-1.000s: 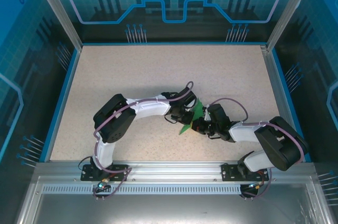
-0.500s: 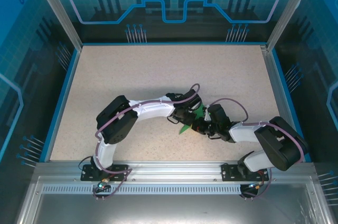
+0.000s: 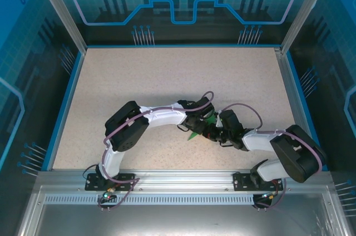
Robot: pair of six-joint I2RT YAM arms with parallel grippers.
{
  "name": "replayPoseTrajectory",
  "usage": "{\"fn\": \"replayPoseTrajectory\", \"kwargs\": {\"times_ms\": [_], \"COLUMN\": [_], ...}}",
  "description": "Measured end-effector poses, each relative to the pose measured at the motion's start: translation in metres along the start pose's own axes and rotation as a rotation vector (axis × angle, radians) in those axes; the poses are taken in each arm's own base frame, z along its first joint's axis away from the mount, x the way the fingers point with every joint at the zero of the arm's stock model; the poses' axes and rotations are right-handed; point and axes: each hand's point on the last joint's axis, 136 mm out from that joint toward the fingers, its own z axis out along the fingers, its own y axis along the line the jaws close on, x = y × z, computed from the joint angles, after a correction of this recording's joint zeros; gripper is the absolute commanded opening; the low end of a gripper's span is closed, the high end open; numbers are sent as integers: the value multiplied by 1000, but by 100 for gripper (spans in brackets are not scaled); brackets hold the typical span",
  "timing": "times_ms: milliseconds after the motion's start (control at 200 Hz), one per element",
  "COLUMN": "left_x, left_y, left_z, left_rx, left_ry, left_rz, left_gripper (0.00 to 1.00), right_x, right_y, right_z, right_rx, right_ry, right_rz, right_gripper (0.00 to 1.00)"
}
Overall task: Fold a paper plane with a square sheet of paper (pick it up from the middle)
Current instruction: Fold the wing for the fifth time at the center of the table.
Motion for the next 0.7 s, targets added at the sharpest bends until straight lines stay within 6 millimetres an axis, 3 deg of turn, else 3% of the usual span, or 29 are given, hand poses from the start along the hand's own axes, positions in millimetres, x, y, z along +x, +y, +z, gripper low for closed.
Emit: {"fn": "replayPoseTrajectory", "kwargs": {"times_ms": [305, 445, 700], "left_x": [0, 0, -1], "left_y": [0, -1, -1], "left_z": [0, 0, 1], "left_rx": [-5, -5, -2], "left_ry": [-4, -4, -10], "left_rz": [7, 11, 31], "left_gripper": [10, 10, 11], "right_x": [-21, -30, -49], "right_y": [10, 6, -7], "right_z": [-22, -31, -40], "right_rx": [-32, -24, -18], "right_ry": [-80, -112, -150], "right_rz": [-9, 8, 81], "right_gripper": [0, 3, 25]}}
